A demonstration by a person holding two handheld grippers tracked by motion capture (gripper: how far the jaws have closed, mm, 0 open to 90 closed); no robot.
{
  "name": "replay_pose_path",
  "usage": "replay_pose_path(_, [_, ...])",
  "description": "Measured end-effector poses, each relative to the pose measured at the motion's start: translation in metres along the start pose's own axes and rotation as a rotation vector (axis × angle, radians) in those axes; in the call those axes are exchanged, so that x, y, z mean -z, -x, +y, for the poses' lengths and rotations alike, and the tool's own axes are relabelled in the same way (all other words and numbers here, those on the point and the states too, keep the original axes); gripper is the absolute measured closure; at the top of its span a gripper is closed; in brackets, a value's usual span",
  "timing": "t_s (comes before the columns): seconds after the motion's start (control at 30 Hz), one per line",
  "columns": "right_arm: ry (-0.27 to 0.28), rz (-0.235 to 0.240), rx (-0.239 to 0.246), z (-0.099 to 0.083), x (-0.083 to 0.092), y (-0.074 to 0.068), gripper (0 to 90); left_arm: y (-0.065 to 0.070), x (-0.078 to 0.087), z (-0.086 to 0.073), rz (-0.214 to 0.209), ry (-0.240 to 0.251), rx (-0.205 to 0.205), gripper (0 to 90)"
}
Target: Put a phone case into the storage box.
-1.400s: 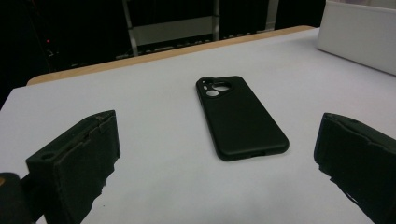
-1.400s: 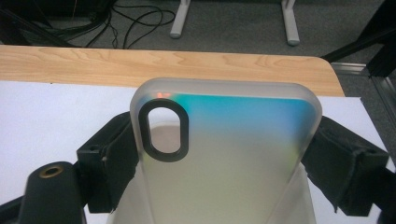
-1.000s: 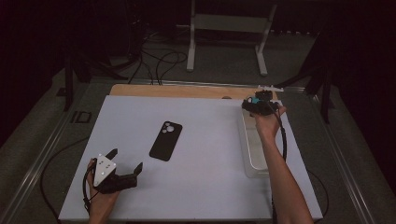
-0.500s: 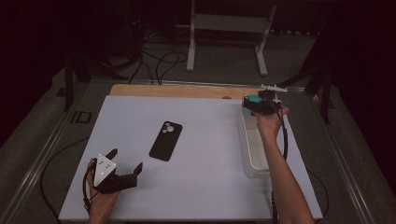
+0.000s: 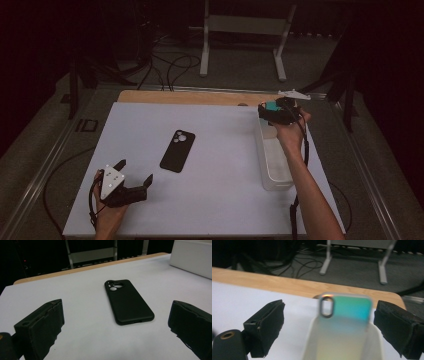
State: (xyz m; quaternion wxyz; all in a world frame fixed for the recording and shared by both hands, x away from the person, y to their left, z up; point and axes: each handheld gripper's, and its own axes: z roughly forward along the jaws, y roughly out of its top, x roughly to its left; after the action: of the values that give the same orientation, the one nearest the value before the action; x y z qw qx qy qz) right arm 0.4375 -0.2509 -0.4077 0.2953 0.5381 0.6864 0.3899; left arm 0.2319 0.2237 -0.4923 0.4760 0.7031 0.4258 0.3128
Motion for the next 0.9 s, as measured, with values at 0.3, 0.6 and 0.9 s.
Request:
replay_pose_path(0.3, [0.044,0.169,0.078,-0.010,0.030,-0.036,9.3,0.000,0.000,0.000,0.002,-0.007,0.002,0.8])
replay_pose_path(0.6, [0.098,0.281,0.146,-0.034,0.068,-0.059,9.3,0.001,0.000,0.001,-0.004,-0.014,0.002,0.8])
replay_pose_path(0.9, [0.138,0.339,0.160,-0.069,0.095,-0.064,9.3,0.001,0.001,0.004,-0.012,-0.023,0.006,0.7])
